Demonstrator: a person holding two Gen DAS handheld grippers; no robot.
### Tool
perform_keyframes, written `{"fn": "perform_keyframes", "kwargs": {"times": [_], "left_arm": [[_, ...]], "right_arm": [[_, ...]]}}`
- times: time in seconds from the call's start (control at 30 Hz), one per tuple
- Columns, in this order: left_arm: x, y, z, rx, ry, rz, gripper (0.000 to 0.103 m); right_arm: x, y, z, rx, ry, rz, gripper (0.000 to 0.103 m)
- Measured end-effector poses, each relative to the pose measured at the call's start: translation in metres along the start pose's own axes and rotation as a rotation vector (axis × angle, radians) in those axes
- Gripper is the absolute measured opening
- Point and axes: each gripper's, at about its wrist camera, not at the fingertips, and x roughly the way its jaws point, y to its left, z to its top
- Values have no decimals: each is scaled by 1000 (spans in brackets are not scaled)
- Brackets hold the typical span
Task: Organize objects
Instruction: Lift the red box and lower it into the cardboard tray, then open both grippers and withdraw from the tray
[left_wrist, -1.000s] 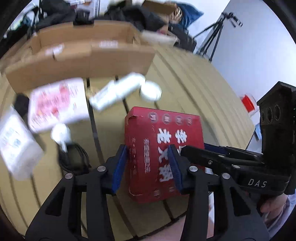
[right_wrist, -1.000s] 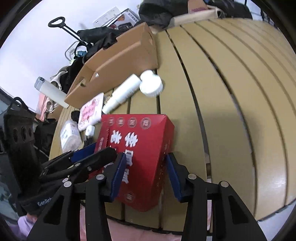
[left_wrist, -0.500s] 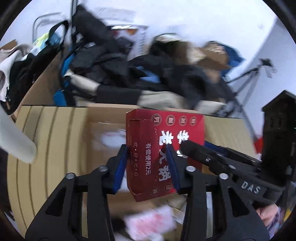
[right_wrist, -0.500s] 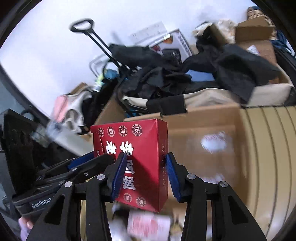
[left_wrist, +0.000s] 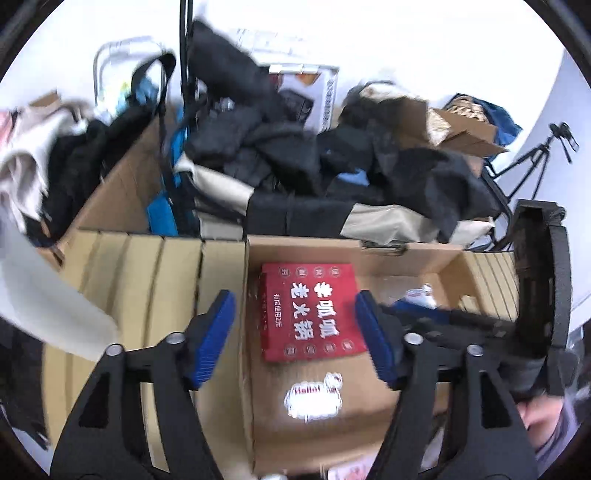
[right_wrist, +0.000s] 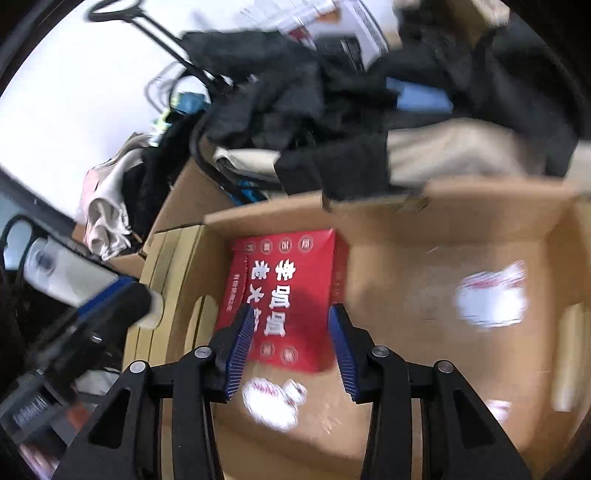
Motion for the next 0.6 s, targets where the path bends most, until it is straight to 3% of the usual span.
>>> {"fn": "perform_keyframes", "kwargs": {"times": [0.03, 0.07, 0.1, 0.13, 0.27, 0.37, 0.47, 0.6], "left_arm": [[-14, -2, 0, 17, -13, 13, 79], [-32, -5, -1, 35, -23, 50, 84], [-48, -5, -3, 47, -31, 89, 85], [-68, -7, -8, 61, -33, 128, 86], [-136, -6, -30, 87, -41, 231, 95], [-189, -10, -48, 98, -66, 323, 95], [-245, -20, -61, 103, -115, 297, 95], [-315, -37, -74, 131, -190, 274, 99]], "right_arm": [[-15, 2, -3, -28, -19, -21, 50], [-36, 3, -5, -65, -45, -53, 64], [-62, 3, -10, -100, -72, -88, 85], [-82, 1, -15, -121, -95, -110, 91], [-178, -10, -45, -171, -169, -225, 91], [-246, -20, -73, -159, -231, -298, 91], [-301, -24, -101, -127, -261, -278, 91], [-367, 0, -143, -160, -333, -245, 91]]}}
